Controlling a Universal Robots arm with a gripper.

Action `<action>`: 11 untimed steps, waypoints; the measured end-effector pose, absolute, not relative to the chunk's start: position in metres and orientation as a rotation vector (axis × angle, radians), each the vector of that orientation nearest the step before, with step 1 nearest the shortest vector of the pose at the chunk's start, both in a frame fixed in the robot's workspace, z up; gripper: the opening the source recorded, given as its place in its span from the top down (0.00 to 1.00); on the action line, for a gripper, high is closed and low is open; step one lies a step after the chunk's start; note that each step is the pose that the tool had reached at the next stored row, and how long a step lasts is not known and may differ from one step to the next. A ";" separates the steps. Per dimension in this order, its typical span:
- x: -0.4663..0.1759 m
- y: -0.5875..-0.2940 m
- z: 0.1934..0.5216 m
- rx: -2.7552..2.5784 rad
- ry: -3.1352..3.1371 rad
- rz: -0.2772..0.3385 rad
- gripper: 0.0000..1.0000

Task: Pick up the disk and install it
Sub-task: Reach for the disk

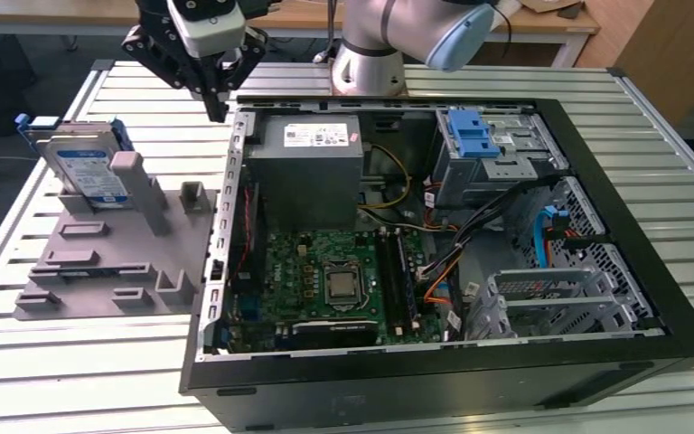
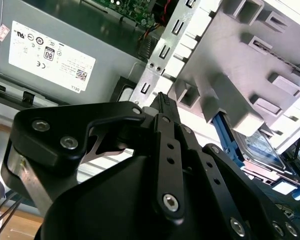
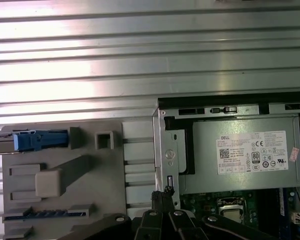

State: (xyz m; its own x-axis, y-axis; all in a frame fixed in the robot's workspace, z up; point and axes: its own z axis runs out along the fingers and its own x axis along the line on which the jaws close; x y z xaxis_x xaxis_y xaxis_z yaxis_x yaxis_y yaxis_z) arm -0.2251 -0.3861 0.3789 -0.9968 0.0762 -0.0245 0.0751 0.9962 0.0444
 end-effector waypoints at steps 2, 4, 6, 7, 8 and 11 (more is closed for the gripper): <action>-0.226 -0.386 0.379 0.118 3.112 0.068 0.89; -0.228 -0.386 0.379 0.118 3.112 0.068 0.89; -0.229 -0.385 0.378 0.118 3.112 0.068 0.89; -0.229 -0.385 0.378 0.118 3.113 0.068 0.89; -0.230 -0.385 0.378 0.118 3.113 0.067 0.89; -0.232 -0.384 0.378 0.118 3.112 0.068 0.89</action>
